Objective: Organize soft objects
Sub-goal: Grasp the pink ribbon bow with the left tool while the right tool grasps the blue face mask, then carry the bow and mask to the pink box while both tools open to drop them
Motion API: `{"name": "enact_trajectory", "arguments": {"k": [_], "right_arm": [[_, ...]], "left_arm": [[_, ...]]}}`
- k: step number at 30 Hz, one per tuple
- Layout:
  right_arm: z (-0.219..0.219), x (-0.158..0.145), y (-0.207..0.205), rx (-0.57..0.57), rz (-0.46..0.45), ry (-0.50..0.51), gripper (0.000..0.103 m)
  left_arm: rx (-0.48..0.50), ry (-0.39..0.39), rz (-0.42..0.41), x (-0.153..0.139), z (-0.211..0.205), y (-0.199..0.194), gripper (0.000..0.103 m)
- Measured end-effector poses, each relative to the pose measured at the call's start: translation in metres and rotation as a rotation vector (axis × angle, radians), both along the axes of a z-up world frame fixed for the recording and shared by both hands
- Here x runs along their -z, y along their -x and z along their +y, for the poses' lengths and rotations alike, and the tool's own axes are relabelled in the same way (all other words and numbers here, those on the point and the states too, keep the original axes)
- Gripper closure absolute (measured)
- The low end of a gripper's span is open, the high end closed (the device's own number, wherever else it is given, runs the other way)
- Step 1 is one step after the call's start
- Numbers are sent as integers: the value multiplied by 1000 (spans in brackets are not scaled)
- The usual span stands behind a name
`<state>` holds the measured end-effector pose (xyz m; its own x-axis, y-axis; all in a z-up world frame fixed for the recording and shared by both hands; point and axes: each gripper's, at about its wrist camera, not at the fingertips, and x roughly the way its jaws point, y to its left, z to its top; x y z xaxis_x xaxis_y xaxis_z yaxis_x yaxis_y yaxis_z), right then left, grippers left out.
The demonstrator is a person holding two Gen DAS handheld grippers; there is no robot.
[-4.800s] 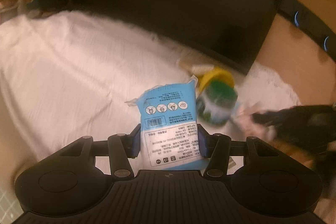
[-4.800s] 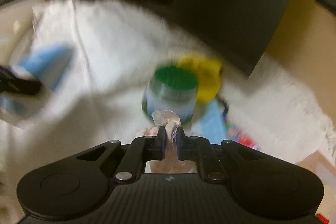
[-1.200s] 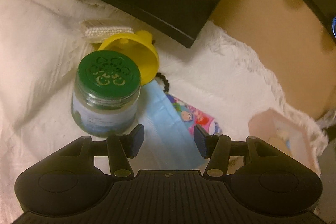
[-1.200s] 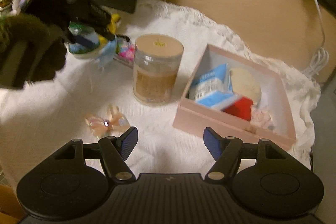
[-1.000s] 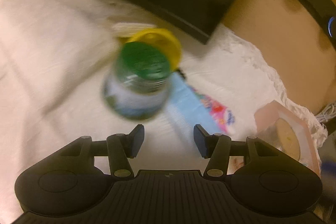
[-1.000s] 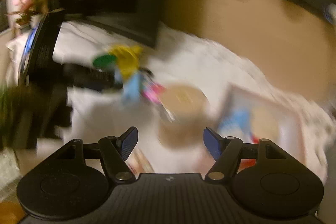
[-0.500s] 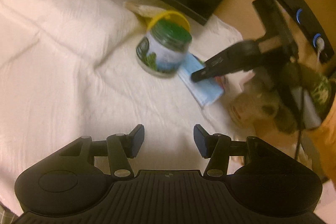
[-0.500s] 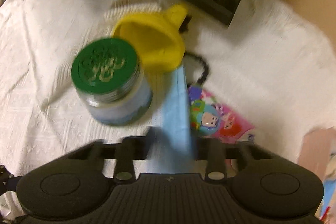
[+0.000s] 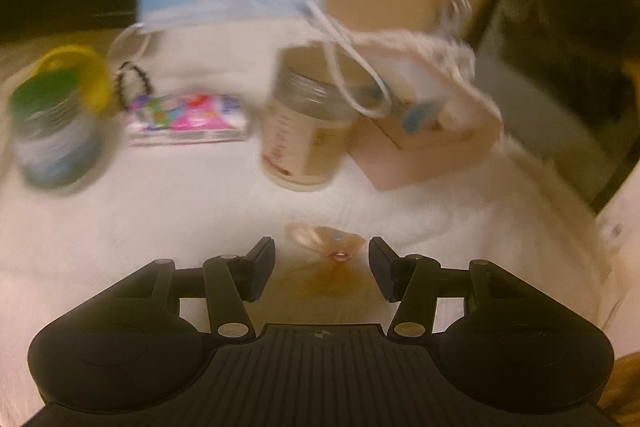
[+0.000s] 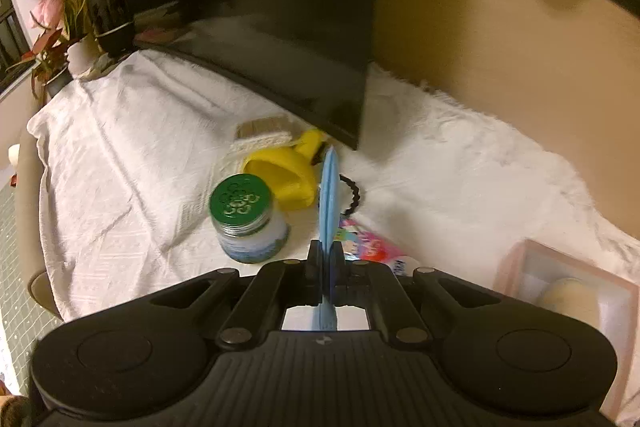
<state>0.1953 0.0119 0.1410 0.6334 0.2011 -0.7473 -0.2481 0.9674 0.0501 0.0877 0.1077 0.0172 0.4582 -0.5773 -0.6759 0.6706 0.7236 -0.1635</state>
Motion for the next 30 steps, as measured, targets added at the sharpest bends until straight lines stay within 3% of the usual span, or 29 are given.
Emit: {"name": "enact_trajectory", "arguments": {"k": [7, 9, 10, 18, 19, 30], "right_arm": [[-18, -5, 6, 20, -21, -22, 100], [-21, -5, 8, 18, -25, -36, 100], [-23, -5, 8, 18, -27, -48, 100], [-36, -20, 13, 47, -103, -177, 100], [-37, -23, 12, 47, -111, -176, 100], [-83, -65, 31, 86, -236, -189, 100]], "left_arm": [[68, -196, -25, 25, -34, 5, 47], [47, -207, -28, 24, -33, 4, 58], [20, -214, -27, 23, -33, 2, 71], [-55, -74, 27, 16, -9, 1, 83], [-56, -59, 19, 12, -6, 1, 90], [-239, 7, -258, -75, 26, -40, 90]]}}
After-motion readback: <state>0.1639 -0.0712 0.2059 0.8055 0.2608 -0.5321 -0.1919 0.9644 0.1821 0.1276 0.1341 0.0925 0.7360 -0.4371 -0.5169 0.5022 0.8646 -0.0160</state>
